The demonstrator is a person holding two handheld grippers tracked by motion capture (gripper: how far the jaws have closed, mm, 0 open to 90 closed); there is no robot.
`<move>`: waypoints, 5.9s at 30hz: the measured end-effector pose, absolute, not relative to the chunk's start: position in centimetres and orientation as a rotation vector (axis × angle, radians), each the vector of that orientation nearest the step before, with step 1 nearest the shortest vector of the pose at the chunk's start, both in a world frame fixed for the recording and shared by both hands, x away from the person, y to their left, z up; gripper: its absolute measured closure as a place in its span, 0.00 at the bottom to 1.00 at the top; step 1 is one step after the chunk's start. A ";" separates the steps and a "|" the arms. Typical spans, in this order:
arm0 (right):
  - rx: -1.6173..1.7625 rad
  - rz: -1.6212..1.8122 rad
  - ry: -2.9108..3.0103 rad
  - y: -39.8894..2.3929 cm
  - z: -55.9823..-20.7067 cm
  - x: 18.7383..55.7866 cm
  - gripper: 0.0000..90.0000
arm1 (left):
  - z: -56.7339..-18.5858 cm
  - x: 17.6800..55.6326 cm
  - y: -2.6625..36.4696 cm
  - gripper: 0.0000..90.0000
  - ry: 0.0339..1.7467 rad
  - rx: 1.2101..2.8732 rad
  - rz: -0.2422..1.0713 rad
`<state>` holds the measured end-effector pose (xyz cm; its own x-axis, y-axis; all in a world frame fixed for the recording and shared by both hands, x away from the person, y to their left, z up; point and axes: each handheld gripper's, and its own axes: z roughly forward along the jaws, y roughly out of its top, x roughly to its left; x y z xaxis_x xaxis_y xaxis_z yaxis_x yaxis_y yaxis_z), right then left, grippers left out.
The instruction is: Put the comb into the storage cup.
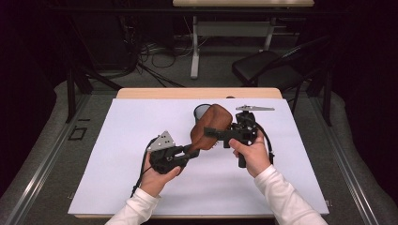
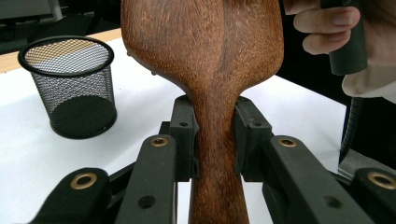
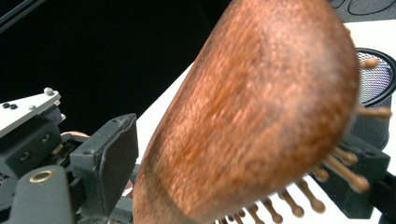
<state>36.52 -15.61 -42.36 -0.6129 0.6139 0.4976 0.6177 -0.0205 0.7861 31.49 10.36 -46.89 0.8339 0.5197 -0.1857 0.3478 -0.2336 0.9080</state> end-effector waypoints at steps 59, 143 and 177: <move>-1.379 -1.778 -2.024 -15.9 -43.4 37.5 0.31 | -47.5 31.4 9.9 0.80 0.640 1.856 0.172; -1.492 -1.606 -1.780 -16.9 -44.3 38.3 0.51 | -48.4 31.9 9.8 0.80 0.632 1.880 0.149; -1.553 -1.618 -1.706 -17.2 -44.7 39.2 0.53 | -48.8 32.4 9.9 0.56 0.701 1.863 0.166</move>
